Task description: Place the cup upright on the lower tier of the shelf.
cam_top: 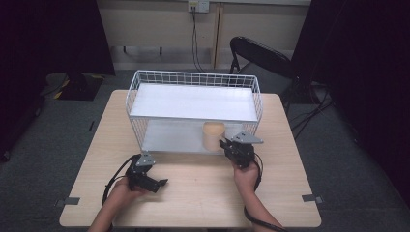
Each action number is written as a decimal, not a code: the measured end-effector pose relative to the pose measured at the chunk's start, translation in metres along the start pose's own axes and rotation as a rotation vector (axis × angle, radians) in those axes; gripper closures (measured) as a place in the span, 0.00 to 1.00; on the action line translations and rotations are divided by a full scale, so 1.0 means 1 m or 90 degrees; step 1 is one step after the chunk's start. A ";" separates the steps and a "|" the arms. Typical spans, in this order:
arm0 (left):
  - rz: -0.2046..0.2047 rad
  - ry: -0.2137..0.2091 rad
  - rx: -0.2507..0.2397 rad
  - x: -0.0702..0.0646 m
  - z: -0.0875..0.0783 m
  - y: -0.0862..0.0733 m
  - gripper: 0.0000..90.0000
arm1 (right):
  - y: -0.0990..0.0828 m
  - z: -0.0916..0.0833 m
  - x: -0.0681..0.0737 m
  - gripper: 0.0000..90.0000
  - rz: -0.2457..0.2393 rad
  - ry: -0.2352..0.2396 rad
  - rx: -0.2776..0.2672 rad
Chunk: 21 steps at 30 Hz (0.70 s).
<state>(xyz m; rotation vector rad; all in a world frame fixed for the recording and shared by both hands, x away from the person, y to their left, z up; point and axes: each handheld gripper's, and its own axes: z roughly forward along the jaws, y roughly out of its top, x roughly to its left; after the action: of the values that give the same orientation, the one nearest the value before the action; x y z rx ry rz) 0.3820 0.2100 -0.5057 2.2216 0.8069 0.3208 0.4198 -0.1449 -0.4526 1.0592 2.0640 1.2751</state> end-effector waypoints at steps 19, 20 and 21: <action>0.000 0.000 0.000 0.000 0.000 0.000 0.00 | 0.000 0.010 0.006 0.88 -0.006 -0.008 0.021; 0.000 0.000 0.000 0.000 0.000 0.000 0.00 | -0.001 0.010 0.005 0.88 -0.006 -0.011 0.024; 0.000 0.000 0.000 0.000 0.000 0.000 0.00 | -0.001 0.010 0.005 0.88 -0.006 -0.011 0.024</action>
<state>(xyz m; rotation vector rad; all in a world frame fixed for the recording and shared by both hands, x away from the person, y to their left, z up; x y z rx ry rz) 0.3820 0.2100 -0.5057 2.2221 0.8072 0.3197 0.4241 -0.1361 -0.4576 1.0724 2.0850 1.2236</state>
